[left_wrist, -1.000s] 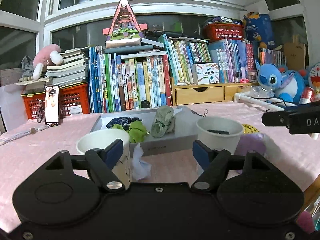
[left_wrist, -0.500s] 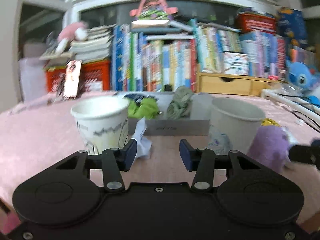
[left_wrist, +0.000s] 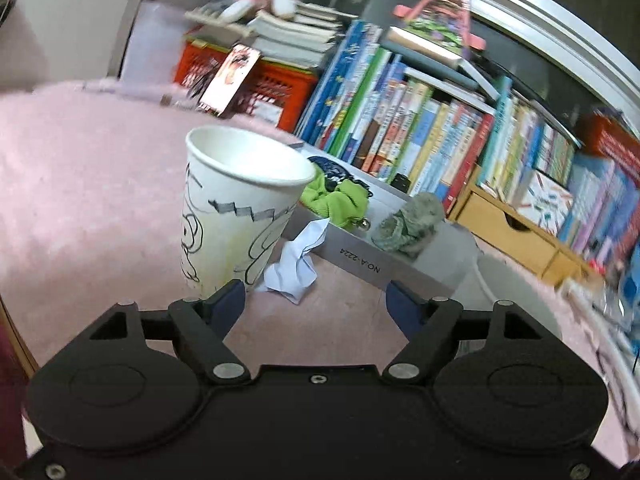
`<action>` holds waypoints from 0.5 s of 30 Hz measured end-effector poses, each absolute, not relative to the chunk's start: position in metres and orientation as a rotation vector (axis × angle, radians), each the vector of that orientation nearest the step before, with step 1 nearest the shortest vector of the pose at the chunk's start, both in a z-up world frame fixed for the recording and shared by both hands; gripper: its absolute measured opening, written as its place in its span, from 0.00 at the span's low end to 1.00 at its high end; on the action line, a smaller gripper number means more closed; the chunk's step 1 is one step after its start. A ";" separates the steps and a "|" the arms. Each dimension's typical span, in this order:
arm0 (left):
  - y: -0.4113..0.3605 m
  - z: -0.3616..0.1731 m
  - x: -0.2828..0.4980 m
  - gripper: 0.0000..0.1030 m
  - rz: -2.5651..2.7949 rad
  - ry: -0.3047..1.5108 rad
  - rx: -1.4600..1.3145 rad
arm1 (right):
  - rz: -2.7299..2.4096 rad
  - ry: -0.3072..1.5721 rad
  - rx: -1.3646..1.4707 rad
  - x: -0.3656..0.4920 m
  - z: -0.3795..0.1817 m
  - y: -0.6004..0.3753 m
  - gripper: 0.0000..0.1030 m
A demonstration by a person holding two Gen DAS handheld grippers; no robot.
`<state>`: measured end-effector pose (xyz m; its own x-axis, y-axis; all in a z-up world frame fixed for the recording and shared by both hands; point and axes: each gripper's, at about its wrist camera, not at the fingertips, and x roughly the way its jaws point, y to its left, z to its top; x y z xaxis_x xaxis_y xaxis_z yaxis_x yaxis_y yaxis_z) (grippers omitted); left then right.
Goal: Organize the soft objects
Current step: 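Reach the left gripper to the white tissue by the paper cup while the right approaches the purple plush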
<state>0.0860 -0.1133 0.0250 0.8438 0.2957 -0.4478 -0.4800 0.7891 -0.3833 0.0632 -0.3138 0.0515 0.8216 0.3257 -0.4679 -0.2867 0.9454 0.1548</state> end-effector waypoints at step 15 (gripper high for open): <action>-0.076 0.012 0.092 0.39 0.513 0.380 -0.970 | 0.330 0.534 0.106 0.066 0.049 -0.317 0.63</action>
